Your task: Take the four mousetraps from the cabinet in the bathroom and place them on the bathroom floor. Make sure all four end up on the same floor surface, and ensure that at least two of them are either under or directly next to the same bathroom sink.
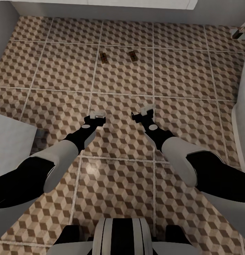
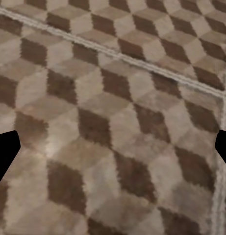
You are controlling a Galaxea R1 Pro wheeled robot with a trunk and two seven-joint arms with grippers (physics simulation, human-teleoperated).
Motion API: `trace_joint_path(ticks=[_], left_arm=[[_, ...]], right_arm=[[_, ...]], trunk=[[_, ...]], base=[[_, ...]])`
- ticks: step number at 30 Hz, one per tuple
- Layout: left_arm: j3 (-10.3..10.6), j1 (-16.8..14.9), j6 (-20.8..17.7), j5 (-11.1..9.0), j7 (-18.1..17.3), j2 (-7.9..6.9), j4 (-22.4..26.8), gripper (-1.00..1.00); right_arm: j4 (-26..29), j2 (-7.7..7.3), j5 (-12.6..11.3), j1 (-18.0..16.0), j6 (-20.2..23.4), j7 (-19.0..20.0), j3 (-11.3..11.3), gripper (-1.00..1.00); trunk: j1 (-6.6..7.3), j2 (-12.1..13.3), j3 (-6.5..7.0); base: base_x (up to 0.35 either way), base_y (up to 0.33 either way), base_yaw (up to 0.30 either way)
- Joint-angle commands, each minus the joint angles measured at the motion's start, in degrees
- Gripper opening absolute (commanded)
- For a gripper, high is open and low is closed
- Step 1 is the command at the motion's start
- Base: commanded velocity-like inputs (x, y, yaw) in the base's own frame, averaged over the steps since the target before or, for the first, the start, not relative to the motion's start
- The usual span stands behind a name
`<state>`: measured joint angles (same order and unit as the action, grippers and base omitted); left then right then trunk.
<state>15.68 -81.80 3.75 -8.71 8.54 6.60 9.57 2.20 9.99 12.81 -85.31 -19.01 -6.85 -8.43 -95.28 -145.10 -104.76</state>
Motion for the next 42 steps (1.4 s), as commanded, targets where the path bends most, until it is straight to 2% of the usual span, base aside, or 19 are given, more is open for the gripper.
trace_joint_path(ticks=[1,17,27,32,35,36,39,42], left_arm=[[0.5,-0.03,0.22,-0.61,0.25,-0.01,-0.07,1.0],[0.5,0.03,0.31,-0.61,0.17,0.04,-0.27,1.0],[0.5,0.94,1.04,-0.61,-0.41,0.21,-2.3,1.0],[0.5,2.18,4.78,-0.61,-1.67,0.26,-3.18,1.0],[0.5,2.79,8.72,-0.61,-2.25,0.33,-5.37,1.0],[0.5,3.0,11.12,-0.61,-2.49,0.45,-7.65,1.0],[0.5,3.36,14.51,-0.61,-2.97,0.76,-11.95,1.0],[0.5,3.95,16.8,-0.62,-3.09,0.81,-13.14,1.0]], right_arm=[[-0.09,0.01,0.28,-0.04,-0.06,-0.53,-0.44,1.0],[-0.44,0.01,0.28,0.41,-0.19,-0.53,-0.44,1.0],[-0.86,0.01,0.29,2.44,-0.49,-0.53,-0.44,1.0],[-0.88,0.01,0.28,3.88,-1.29,-0.53,-0.44,1.0],[-0.88,0.01,0.29,5.51,-2.53,-0.53,-0.44,1.0],[-0.88,0.01,0.29,6.83,-3.53,-0.53,-0.44,1.0],[-0.88,0.01,0.32,9.25,-5.4,-0.53,-0.44,1.0],[-0.88,0.01,0.3,10.59,-6.75,-0.53,-0.44,1.0]], trunk=[[0.03,0.01,0.2],[0.44,0.22,3.75],[0.7,0.35,5.96],[0.83,0.42,7.07],[0.9,0.46,7.73],[0.93,0.47,7.96],[1.01,0.51,8.62],[1.08,0.55,9.28]], base=[[0.0,0.0,0.0],[0.0,0.0,0.0],[0.0,0.0,0.0],[0.0,0.0,0.0],[0.0,0.0,0.0],[0.0,0.0,0.0],[0.0,0.0,0.0],[0.0,0.0,0.0]])
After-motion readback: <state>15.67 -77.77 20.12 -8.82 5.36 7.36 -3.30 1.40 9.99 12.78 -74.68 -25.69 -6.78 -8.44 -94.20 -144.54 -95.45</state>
